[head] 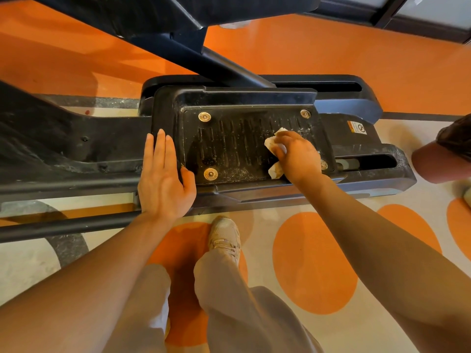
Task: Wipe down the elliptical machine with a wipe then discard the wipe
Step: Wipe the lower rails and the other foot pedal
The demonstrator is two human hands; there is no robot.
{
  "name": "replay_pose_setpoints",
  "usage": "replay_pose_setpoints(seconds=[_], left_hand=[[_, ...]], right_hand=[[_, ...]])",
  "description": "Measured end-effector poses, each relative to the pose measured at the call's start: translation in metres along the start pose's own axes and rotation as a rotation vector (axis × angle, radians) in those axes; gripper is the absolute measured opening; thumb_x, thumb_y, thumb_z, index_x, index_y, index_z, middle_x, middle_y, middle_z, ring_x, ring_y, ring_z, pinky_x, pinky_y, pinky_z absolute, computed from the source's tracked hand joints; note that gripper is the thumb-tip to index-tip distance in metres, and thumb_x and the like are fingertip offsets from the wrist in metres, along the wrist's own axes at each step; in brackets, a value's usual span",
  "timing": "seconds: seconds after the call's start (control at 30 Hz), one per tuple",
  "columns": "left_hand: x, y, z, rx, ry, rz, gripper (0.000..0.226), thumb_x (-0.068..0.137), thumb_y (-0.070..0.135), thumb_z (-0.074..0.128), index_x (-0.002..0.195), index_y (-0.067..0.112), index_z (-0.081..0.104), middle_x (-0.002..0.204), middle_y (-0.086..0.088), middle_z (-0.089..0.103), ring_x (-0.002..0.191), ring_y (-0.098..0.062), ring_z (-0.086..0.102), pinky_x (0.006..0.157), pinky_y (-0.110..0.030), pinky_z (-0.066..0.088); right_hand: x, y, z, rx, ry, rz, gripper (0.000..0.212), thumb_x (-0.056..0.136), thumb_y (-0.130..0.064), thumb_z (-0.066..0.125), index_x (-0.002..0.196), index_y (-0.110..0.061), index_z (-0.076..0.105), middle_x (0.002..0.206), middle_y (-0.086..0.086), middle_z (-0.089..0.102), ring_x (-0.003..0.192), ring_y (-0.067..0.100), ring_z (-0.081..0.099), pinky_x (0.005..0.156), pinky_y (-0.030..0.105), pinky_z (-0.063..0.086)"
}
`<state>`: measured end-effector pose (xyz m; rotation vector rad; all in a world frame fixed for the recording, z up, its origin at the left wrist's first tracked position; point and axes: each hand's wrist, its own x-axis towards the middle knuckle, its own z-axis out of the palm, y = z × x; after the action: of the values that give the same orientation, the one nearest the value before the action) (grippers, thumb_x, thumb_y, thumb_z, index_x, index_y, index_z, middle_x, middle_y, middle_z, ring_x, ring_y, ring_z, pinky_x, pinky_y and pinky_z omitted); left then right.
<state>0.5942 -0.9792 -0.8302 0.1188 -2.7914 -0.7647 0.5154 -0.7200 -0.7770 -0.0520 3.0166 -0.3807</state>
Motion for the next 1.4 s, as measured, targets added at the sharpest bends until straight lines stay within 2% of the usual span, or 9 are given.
replay_pose_setpoints(seconds=[0.07,0.13,0.2,0.37,0.47,0.67,0.8,1.03,1.4], left_hand=[[0.0,0.0,0.0,0.002,0.002,-0.001,0.068,0.093,0.033,0.031,0.151,-0.002,0.029,0.161,-0.015,0.024,0.151,-0.03,0.014,0.102,-0.049,0.048],[0.0,0.001,-0.001,0.003,0.004,-0.002,0.067,0.093,0.031,0.033,0.151,-0.001,0.029,0.161,-0.015,0.024,0.151,-0.031,0.014,0.102,-0.048,0.048],[0.0,0.001,-0.001,0.003,0.005,-0.001,0.066,0.093,0.03,0.034,0.151,-0.001,0.029,0.161,-0.015,0.024,0.151,-0.031,0.014,0.102,-0.048,0.047],[0.0,0.002,-0.001,0.001,0.004,-0.002,0.066,0.093,0.028,0.036,0.151,-0.001,0.029,0.161,-0.014,0.024,0.151,-0.03,0.013,0.098,-0.047,0.049],[0.0,0.002,-0.001,0.008,0.006,-0.002,0.067,0.092,0.031,0.032,0.151,-0.002,0.03,0.161,-0.015,0.024,0.151,-0.03,0.014,0.098,-0.047,0.049],[0.001,0.001,-0.001,0.045,-0.012,0.0,0.071,0.091,0.036,0.027,0.15,-0.003,0.031,0.161,-0.016,0.025,0.151,-0.032,0.014,0.099,-0.049,0.05],[0.0,0.002,-0.002,0.048,-0.025,-0.007,0.069,0.091,0.033,0.03,0.15,-0.002,0.031,0.161,-0.015,0.025,0.151,-0.031,0.014,0.095,-0.05,0.052],[0.001,0.002,-0.003,0.036,-0.019,0.002,0.069,0.092,0.033,0.03,0.15,-0.003,0.032,0.16,-0.016,0.026,0.151,-0.032,0.015,0.096,-0.05,0.052],[0.0,0.003,-0.002,0.032,-0.029,-0.009,0.069,0.091,0.032,0.032,0.15,-0.002,0.031,0.161,-0.016,0.025,0.151,-0.031,0.014,0.099,-0.053,0.05]], right_hand=[[-0.001,0.002,0.0,-0.24,-0.002,-0.061,0.029,0.103,-0.023,0.045,0.13,-0.02,0.056,0.136,0.004,0.056,0.123,0.026,0.054,0.119,0.044,0.011],[-0.001,0.004,0.001,-0.434,-0.057,-0.124,0.036,0.101,-0.022,0.047,0.137,-0.021,0.045,0.143,0.001,0.048,0.129,0.026,0.049,0.114,0.057,-0.013],[-0.002,0.006,0.001,-0.498,-0.137,-0.159,0.05,0.101,-0.028,0.046,0.148,-0.02,0.029,0.154,0.002,0.032,0.141,0.026,0.034,0.106,0.064,-0.019],[-0.007,0.008,-0.002,-0.087,-0.442,-0.168,0.06,0.106,-0.024,0.034,0.155,-0.008,0.003,0.163,0.01,-0.004,0.15,0.03,0.0,0.119,0.046,0.004],[-0.002,0.011,0.0,-0.079,-0.474,-0.173,0.063,0.106,-0.026,0.034,0.155,-0.008,-0.002,0.163,0.008,-0.01,0.15,0.03,-0.005,0.12,0.045,0.005],[0.016,0.0,0.007,-0.117,-0.356,-0.181,0.069,0.104,-0.03,0.039,0.155,-0.009,-0.003,0.163,0.009,-0.009,0.15,0.031,-0.004,0.122,0.045,0.005],[0.015,-0.002,0.012,-0.193,-0.401,-0.174,0.061,0.103,-0.029,0.042,0.155,-0.011,0.016,0.163,0.013,-0.011,0.149,0.035,-0.009,0.121,0.052,0.01],[0.013,-0.006,0.01,-0.069,-0.361,-0.117,0.065,0.106,-0.033,0.032,0.156,-0.011,-0.003,0.164,0.005,-0.009,0.15,0.028,-0.007,0.121,0.045,0.006],[0.005,-0.003,0.015,-0.061,-0.281,-0.152,0.055,0.107,-0.028,0.028,0.155,-0.008,0.01,0.164,0.009,0.005,0.15,0.031,0.003,0.121,0.041,0.002]])
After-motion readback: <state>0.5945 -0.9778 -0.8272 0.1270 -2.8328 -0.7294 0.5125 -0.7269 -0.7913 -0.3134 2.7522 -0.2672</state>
